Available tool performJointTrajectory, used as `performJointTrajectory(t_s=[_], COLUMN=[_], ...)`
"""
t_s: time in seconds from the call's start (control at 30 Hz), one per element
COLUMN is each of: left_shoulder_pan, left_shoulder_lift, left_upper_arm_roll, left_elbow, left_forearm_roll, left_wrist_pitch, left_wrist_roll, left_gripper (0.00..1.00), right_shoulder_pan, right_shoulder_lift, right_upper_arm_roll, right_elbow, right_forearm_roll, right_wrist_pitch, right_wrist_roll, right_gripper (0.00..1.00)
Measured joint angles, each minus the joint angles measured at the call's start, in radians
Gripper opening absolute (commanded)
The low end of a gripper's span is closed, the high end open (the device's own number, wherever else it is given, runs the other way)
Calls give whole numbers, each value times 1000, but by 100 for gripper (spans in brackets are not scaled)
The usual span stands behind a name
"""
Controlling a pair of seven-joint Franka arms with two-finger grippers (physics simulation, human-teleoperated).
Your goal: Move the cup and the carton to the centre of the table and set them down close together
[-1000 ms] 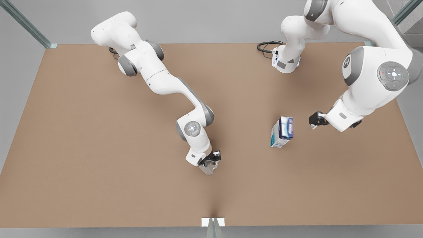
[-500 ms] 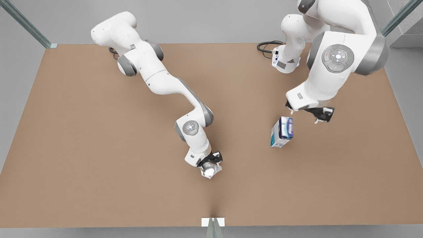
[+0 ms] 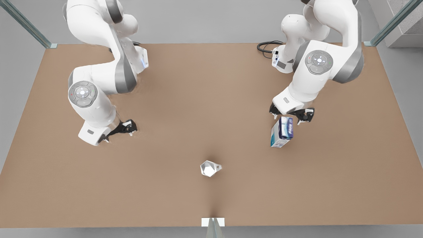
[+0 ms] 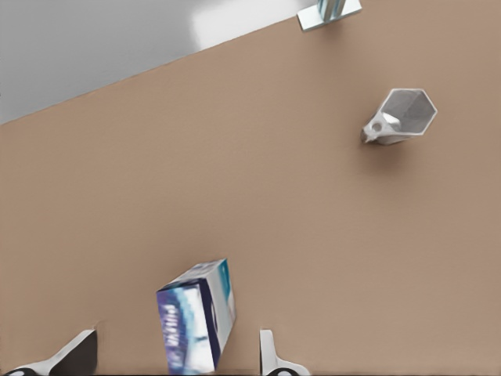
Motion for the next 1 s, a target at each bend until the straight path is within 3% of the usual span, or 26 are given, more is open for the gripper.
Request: performJointTrajectory(t_s=[0.1, 0.37, 0.5, 0.67, 0.9, 1.0], left_shoulder_pan=[11, 14, -29, -13, 9, 26], left_shoulder_lift=[4, -48, -38, -2, 38, 44], left_upper_arm_roll=[12, 149, 141, 140, 149, 150], left_elbow=[-11, -149, -148, -156, -250, -322], left_forearm_roll=[32, -40, -113, -153, -126, -115], left_wrist_pitch=[-64, -12, 52, -3, 14, 103], left_wrist_roll=[-79, -78, -80, -134, -143, -143], left_gripper=[100, 100, 100, 100, 100, 100], right_shoulder_pan=[-43, -43, -44, -42, -42, -42], right_shoulder_lift=[-123, -144, -143, -141, -140, -132], right_upper_arm_roll=[24, 24, 24, 24, 24, 24], right_elbow=[-146, -173, -176, -176, -183, -183], right_forearm_roll=[-19, -23, -25, -25, -25, -25], right_wrist_pitch=[-1, -25, -27, -27, -24, -23], right_wrist_roll=[14, 68, 68, 70, 71, 80], right_gripper=[100, 100, 100, 100, 100, 100])
